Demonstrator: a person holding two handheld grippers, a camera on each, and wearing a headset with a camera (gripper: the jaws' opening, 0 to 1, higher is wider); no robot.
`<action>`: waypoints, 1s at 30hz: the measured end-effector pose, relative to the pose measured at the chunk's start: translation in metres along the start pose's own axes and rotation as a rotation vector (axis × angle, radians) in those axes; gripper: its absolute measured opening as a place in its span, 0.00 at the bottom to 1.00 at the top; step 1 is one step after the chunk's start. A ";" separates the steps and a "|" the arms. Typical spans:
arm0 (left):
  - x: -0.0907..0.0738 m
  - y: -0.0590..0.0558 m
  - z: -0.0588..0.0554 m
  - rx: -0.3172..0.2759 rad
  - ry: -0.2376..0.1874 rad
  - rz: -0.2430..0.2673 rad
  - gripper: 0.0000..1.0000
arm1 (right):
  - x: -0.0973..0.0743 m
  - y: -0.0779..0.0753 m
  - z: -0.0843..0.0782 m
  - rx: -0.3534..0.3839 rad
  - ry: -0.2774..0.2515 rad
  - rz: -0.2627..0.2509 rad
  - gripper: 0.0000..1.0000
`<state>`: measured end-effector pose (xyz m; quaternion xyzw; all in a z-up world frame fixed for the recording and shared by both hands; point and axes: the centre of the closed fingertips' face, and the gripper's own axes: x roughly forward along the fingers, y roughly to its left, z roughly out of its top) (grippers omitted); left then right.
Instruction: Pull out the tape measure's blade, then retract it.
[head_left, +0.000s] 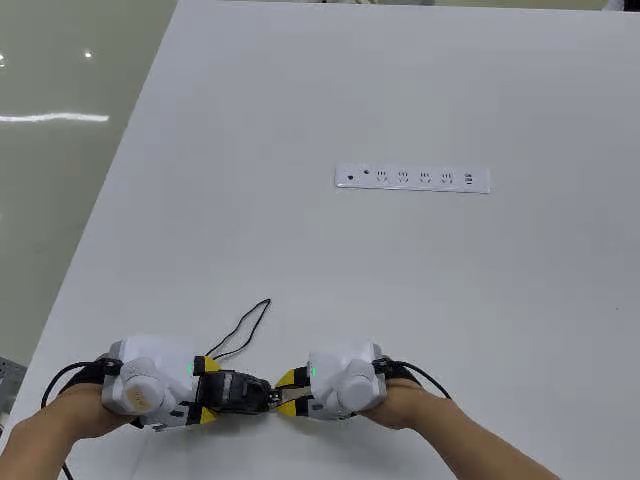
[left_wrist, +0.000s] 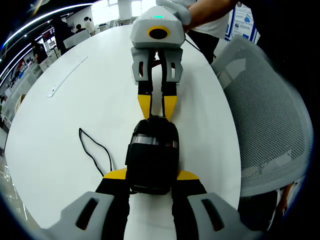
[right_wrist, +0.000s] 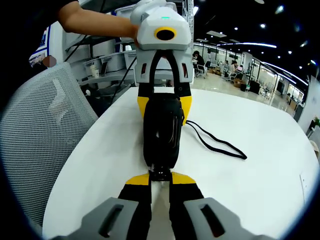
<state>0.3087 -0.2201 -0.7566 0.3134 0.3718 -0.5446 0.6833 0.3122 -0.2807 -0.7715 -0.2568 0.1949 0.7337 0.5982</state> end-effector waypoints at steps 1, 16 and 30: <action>0.000 0.000 0.000 0.000 0.000 0.000 0.28 | 0.000 0.000 0.000 0.001 0.001 0.000 0.10; 0.000 0.000 -0.001 -0.001 0.002 0.002 0.28 | -0.006 0.001 -0.001 -0.005 0.005 0.005 0.10; 0.000 0.000 -0.002 -0.001 0.004 0.001 0.28 | -0.012 0.002 -0.004 -0.001 0.014 0.008 0.10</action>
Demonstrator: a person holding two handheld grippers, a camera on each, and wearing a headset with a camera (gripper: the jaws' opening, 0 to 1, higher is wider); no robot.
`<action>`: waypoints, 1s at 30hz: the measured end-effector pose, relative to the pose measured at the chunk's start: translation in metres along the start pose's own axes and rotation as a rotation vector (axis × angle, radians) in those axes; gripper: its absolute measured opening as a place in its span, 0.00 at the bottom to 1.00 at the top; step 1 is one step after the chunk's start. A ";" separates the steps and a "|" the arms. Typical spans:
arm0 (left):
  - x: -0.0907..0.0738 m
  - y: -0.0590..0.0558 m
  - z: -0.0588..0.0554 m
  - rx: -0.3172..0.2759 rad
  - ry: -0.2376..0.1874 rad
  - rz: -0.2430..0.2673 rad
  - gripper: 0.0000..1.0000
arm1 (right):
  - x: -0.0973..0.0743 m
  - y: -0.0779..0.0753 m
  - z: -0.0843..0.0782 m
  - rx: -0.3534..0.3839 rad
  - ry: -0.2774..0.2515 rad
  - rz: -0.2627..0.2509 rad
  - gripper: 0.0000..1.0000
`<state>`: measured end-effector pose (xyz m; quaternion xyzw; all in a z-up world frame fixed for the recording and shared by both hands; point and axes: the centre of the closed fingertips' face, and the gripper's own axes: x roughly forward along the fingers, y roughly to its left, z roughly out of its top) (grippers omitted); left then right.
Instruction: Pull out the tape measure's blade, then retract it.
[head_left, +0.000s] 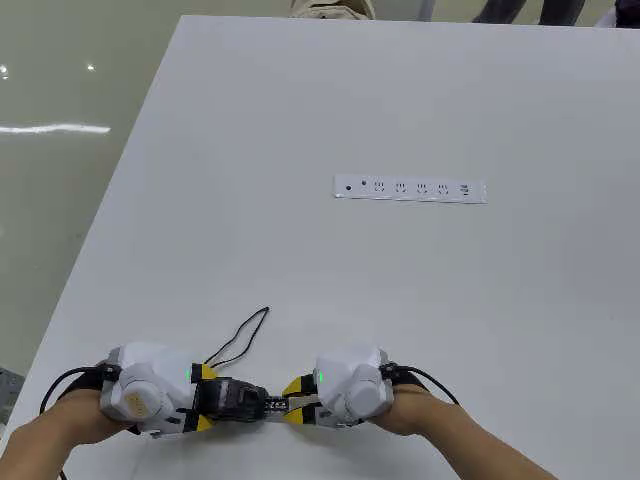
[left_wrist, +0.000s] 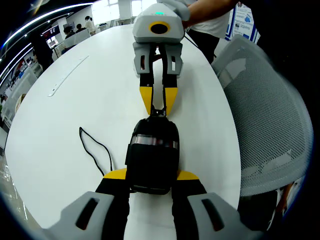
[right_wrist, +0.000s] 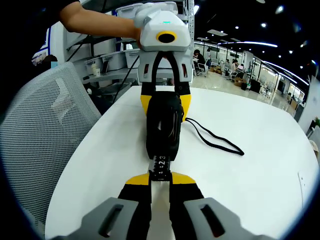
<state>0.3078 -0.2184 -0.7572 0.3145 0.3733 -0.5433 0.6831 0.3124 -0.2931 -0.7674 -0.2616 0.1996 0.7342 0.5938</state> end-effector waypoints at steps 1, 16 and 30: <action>0.000 0.000 0.000 0.000 0.000 0.000 0.28 | 0.000 0.000 0.000 0.001 0.000 0.001 0.10; -0.001 0.000 0.000 -0.002 0.001 0.001 0.28 | -0.006 0.001 -0.003 0.001 0.013 0.000 0.10; -0.001 -0.001 0.000 -0.003 -0.002 -0.001 0.28 | -0.011 0.002 -0.006 0.011 0.017 0.003 0.10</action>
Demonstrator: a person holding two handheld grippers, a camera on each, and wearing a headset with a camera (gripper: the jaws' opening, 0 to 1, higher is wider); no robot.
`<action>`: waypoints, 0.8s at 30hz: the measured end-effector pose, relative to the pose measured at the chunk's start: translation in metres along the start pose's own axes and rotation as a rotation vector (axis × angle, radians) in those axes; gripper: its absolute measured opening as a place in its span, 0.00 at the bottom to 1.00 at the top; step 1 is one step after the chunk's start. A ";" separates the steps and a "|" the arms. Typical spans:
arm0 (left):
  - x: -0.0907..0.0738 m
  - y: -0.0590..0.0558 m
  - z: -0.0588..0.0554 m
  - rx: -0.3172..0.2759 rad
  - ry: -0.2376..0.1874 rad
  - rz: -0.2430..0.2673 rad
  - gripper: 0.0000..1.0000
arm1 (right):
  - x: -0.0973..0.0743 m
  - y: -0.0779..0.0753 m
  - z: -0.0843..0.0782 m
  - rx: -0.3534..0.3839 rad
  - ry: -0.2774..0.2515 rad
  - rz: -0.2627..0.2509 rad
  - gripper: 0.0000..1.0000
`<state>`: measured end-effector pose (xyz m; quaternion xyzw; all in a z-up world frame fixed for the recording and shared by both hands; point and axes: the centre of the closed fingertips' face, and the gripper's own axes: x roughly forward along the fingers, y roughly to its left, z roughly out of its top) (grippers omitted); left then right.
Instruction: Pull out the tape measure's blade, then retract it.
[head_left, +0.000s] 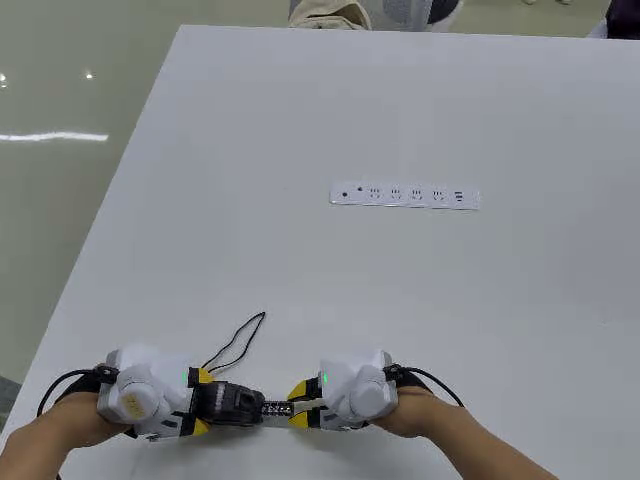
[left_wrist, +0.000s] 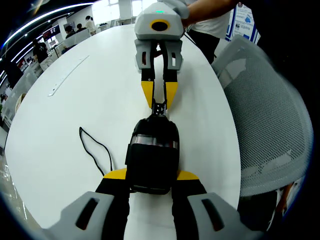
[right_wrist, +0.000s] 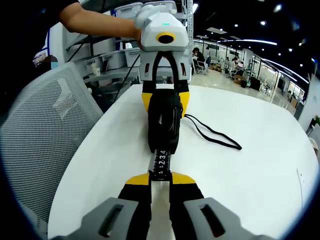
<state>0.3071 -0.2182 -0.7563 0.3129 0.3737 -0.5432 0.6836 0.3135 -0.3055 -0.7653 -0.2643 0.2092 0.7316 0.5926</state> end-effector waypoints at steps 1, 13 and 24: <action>0.000 0.000 0.000 0.000 0.000 0.000 0.28 | 0.000 0.000 0.000 0.000 0.000 0.000 0.10; 0.000 0.000 0.000 -0.001 -0.001 -0.001 0.28 | -0.007 0.001 -0.004 0.000 0.007 0.002 0.10; 0.000 0.000 0.000 -0.004 -0.003 -0.004 0.28 | -0.011 0.001 -0.007 0.004 0.013 0.002 0.10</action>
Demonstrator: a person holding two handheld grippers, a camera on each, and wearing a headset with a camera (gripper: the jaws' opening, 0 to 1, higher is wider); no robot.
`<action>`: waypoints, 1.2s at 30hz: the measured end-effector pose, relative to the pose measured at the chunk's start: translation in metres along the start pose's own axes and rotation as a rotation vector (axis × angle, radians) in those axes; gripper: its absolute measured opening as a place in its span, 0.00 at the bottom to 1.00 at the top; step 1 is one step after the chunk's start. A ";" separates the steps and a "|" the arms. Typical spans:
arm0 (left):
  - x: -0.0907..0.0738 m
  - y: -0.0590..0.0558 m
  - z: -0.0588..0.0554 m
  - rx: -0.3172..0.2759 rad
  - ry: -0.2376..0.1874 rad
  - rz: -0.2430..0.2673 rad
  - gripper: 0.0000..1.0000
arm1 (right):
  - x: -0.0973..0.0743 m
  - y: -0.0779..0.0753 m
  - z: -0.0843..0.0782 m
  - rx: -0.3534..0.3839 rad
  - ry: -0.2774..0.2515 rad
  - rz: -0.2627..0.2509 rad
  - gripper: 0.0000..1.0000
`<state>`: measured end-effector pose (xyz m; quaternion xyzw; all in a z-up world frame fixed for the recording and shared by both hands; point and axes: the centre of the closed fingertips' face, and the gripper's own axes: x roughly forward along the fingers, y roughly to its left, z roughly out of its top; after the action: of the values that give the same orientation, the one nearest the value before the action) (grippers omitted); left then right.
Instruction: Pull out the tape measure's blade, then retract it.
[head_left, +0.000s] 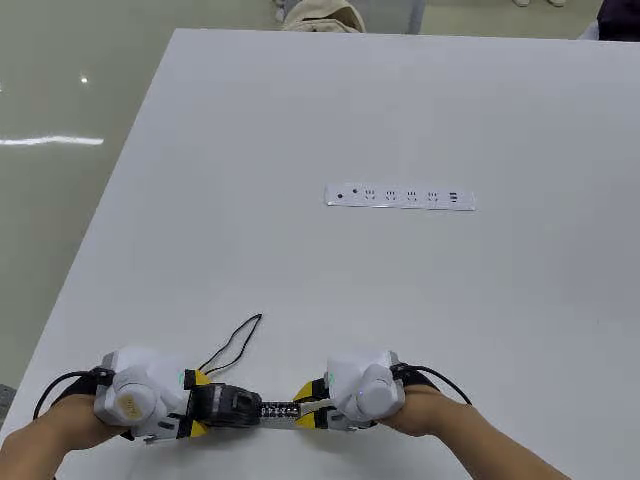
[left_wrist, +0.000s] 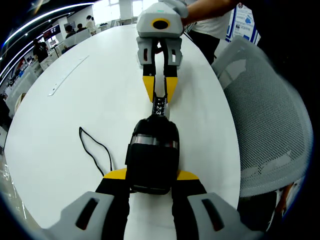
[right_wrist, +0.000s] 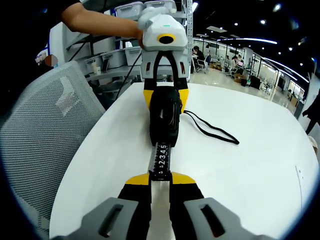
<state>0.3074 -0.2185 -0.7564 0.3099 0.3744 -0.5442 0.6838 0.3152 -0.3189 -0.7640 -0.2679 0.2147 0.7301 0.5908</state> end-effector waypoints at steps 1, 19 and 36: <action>0.000 0.000 0.000 0.000 0.000 0.000 0.28 | 0.000 0.000 0.000 0.000 0.000 0.000 0.10; 0.000 0.000 0.000 -0.001 0.002 -0.003 0.28 | -0.009 0.002 -0.006 0.006 0.004 -0.003 0.10; 0.000 0.000 0.000 -0.004 -0.002 -0.004 0.28 | -0.015 0.002 -0.010 0.000 0.010 -0.006 0.10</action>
<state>0.3076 -0.2188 -0.7563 0.3072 0.3756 -0.5450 0.6838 0.3174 -0.3368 -0.7620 -0.2721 0.2171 0.7269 0.5919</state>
